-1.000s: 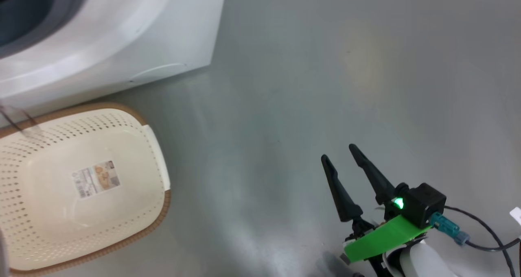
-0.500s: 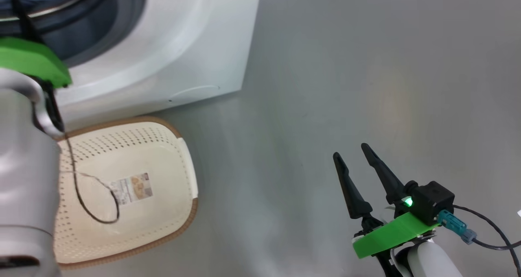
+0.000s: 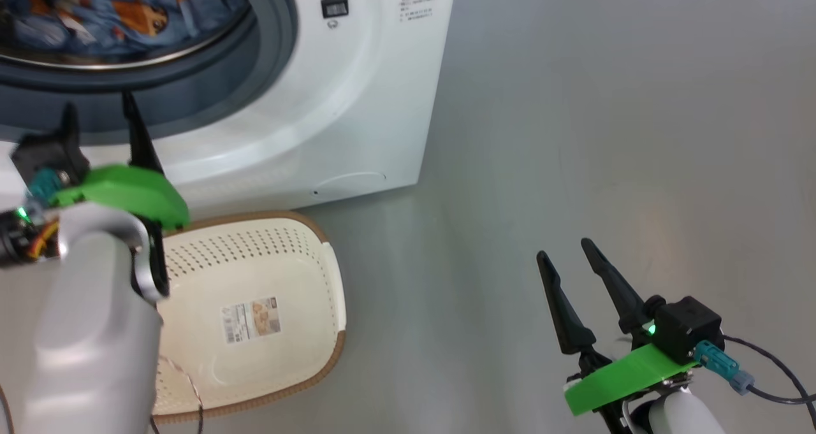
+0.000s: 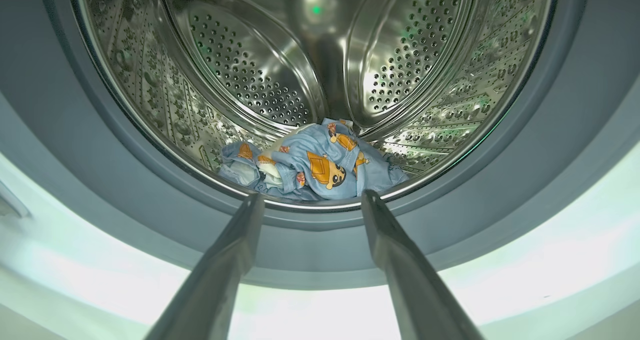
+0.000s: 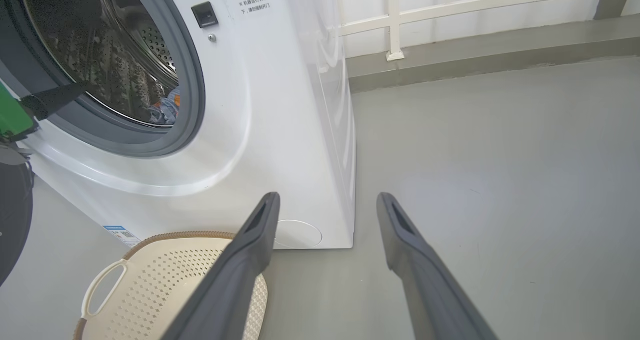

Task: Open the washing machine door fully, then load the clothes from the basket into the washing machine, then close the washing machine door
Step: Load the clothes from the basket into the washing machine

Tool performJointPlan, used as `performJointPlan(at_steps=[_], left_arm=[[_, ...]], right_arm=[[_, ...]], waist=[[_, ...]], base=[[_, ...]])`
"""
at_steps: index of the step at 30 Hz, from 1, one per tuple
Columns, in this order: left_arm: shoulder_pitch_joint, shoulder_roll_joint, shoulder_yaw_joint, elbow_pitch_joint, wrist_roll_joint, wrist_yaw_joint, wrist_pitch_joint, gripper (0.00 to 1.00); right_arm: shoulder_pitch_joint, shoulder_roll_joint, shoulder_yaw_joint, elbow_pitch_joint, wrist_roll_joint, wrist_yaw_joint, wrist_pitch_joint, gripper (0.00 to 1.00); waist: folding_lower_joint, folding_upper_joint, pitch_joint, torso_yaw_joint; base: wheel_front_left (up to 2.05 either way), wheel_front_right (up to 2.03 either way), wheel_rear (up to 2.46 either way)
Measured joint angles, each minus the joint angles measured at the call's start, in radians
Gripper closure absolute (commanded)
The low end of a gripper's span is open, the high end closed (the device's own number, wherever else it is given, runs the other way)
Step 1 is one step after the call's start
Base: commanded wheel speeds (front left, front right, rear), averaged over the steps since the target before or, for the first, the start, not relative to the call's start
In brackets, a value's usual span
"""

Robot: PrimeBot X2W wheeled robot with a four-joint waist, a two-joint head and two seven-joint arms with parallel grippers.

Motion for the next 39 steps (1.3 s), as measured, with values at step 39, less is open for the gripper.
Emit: performJointPlan(at_steps=[39], left_arm=[[0.779,-0.072,0.03,-0.473,-0.007,-0.016,0.0,0.0]], right_arm=[[0.158,0.0,-0.042,0.019,-0.055,0.0,0.0,0.0]], waist=[[0.0,0.0,-0.284,0.094]], base=[[0.0,0.0,0.0]])
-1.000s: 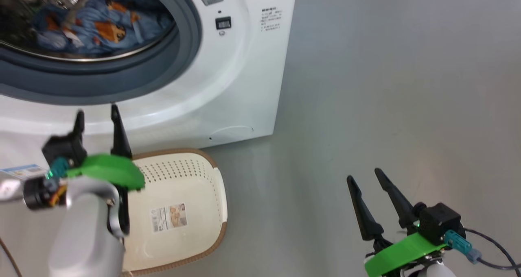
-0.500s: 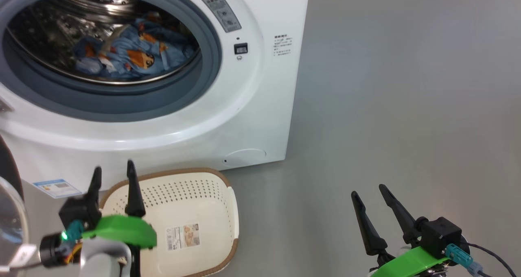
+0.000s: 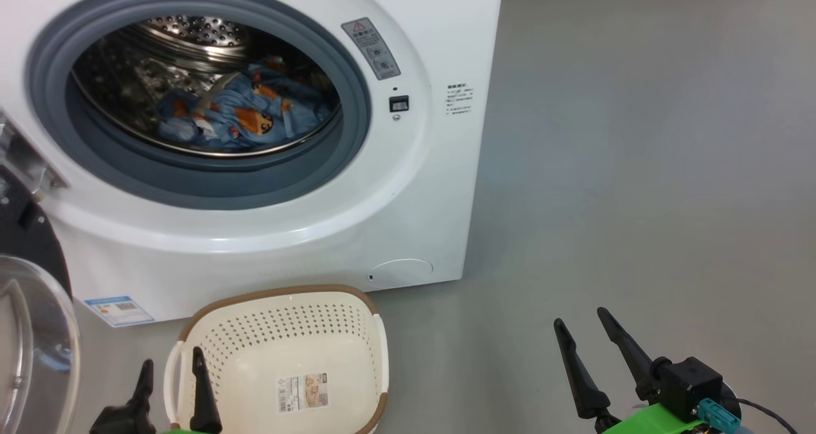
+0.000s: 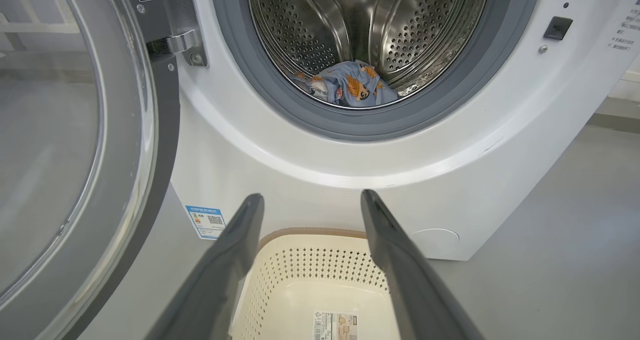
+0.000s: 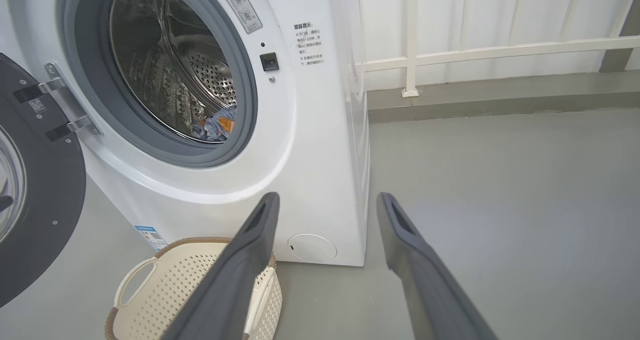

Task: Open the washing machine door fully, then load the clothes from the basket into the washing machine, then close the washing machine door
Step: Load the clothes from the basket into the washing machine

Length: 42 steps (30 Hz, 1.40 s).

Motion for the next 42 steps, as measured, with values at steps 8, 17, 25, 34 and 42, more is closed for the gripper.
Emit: performJointPlan(at_steps=[8,17,25,34,42], left_arm=[[0.045,-0.004,-0.014,-0.051,-0.013,-0.001,0.0,0.0],[0.089,-0.005,-0.031,-0.077,-0.013,0.0,0.0,0.0],[0.146,-0.005,-0.03,-0.096,-0.013,0.01,0.0,0.0],[0.17,-0.005,-0.019,-0.102,-0.011,0.009,0.0,0.0],[0.17,-0.005,-0.019,-0.112,-0.01,0.01,0.0,0.0]], right_arm=[[0.0,-0.002,-0.002,0.0,0.0,0.0,0.0,0.0],[0.0,-0.006,-0.008,0.0,0.0,0.0,0.0,0.0],[0.01,-0.015,-0.005,0.001,0.0,0.0,0.0,0.0],[0.024,-0.019,-0.016,0.001,0.0,0.0,0.0,0.0],[0.024,-0.019,-0.02,-0.001,0.0,0.0,0.0,0.0]], waist=[[0.0,0.0,-0.013,0.032],[0.0,0.0,-0.03,0.055],[0.0,0.0,-0.068,0.051],[0.0,0.0,-0.089,0.044],[0.0,0.0,-0.087,0.044]], base=[[0.0,0.0,0.0],[0.0,0.0,0.0],[0.0,0.0,0.0],[0.0,0.0,0.0],[0.0,0.0,0.0]])
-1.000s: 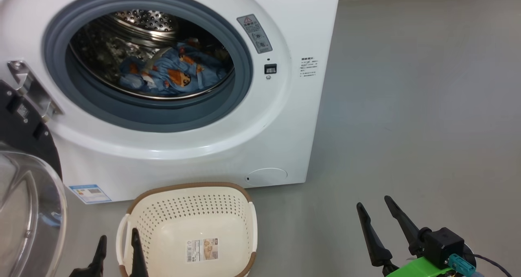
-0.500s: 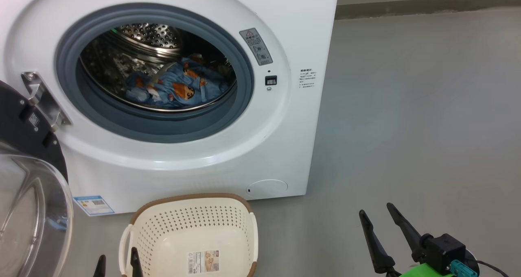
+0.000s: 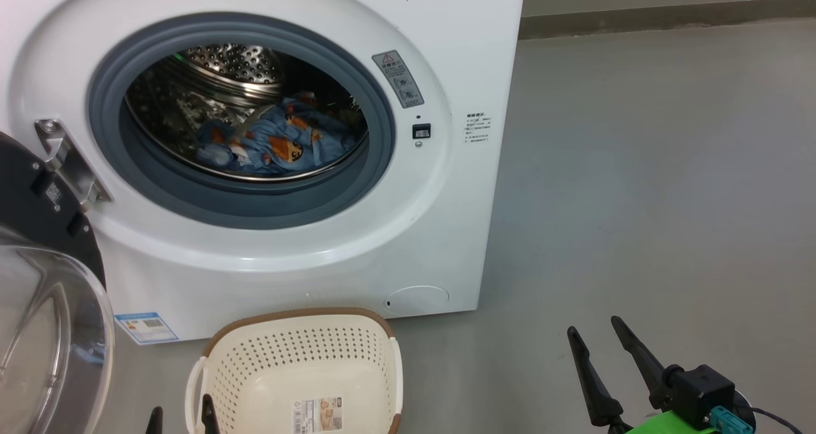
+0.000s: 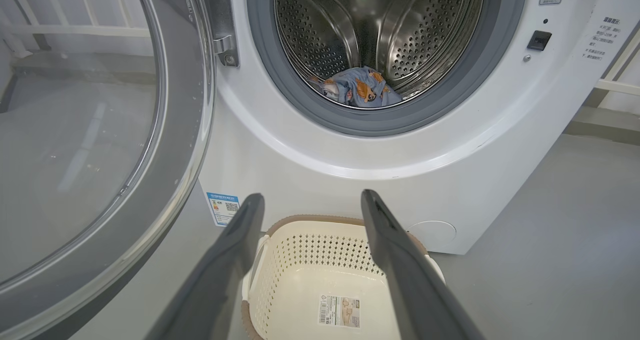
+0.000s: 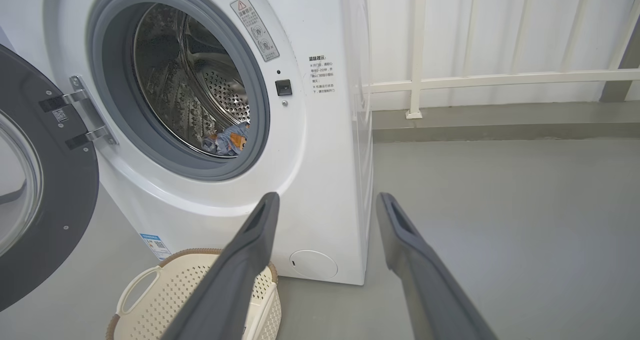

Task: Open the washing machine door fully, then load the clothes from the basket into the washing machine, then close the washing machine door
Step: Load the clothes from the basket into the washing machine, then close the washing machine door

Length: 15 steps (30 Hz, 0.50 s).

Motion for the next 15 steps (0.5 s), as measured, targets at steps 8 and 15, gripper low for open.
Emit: performJointPlan(at_steps=[8,15], left_arm=[[0.0,0.0,0.0,-0.007,0.007,0.0,0.0,0.0],[0.0,0.0,0.0,-0.013,0.007,0.001,0.0,0.0]], right_arm=[[0.0,0.0,-0.002,0.0,0.0,0.0,0.0,0.0],[0.0,0.0,-0.005,0.0,0.0,0.0,0.0,0.0]], waist=[[0.0,0.0,0.008,0.002],[0.0,0.0,0.01,0.001]], base=[[0.0,0.0,0.0],[0.0,0.0,0.0]])
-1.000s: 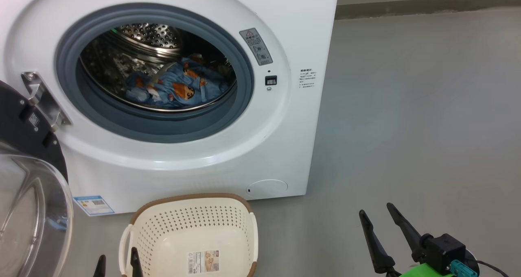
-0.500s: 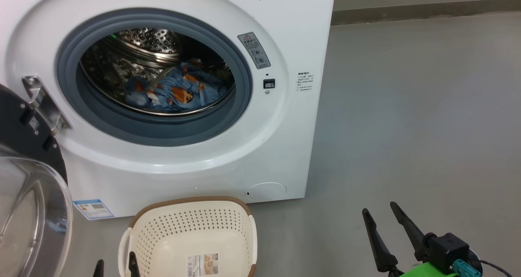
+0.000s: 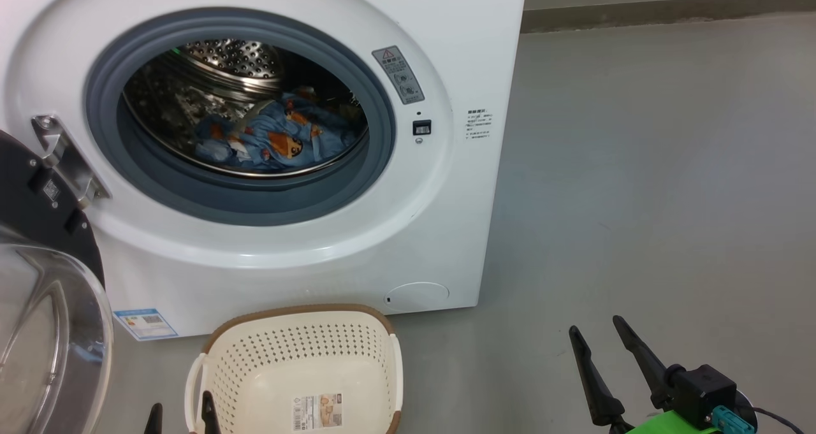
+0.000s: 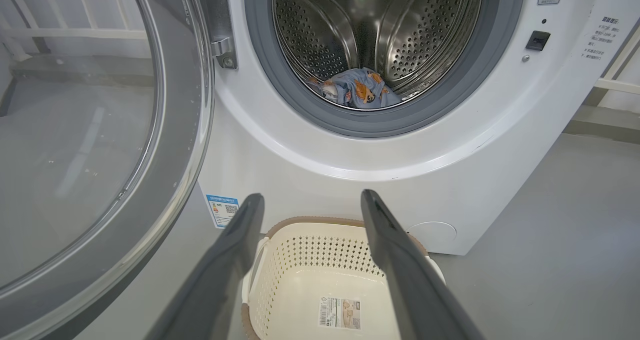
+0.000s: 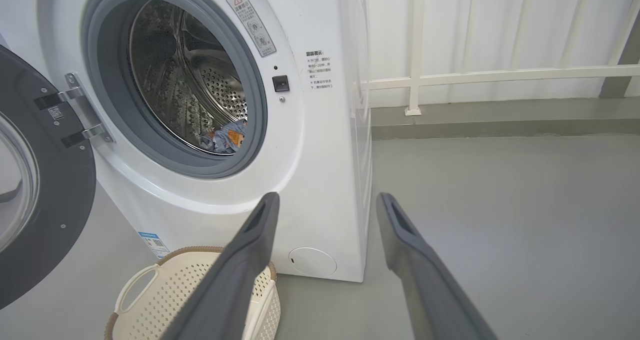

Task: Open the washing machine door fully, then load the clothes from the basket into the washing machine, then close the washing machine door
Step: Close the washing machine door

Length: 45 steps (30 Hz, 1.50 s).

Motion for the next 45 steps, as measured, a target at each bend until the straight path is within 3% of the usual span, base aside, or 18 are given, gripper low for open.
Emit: performJointPlan(at_steps=[15,31,45], left_arm=[[0.0,0.0,0.0,0.002,0.004,0.019,0.0,0.0],[-0.001,0.0,0.0,0.013,0.008,0.02,0.0,0.0],[-0.001,0.0,0.001,0.017,0.011,0.019,0.0,0.0]], right_arm=[[0.0,0.0,0.0,0.0,0.0,0.0,0.0,0.0],[-0.001,0.001,0.0,-0.001,0.0,0.0,0.0,0.0],[-0.001,0.003,-0.006,-0.002,-0.005,0.0,0.0,0.0]], waist=[[0.0,0.0,0.003,0.007],[0.0,0.0,0.012,-0.001],[0.0,0.0,0.014,0.002]], base=[[-0.07,0.07,0.0],[-1.2,1.2,0.0],[-0.19,0.19,0.0]])
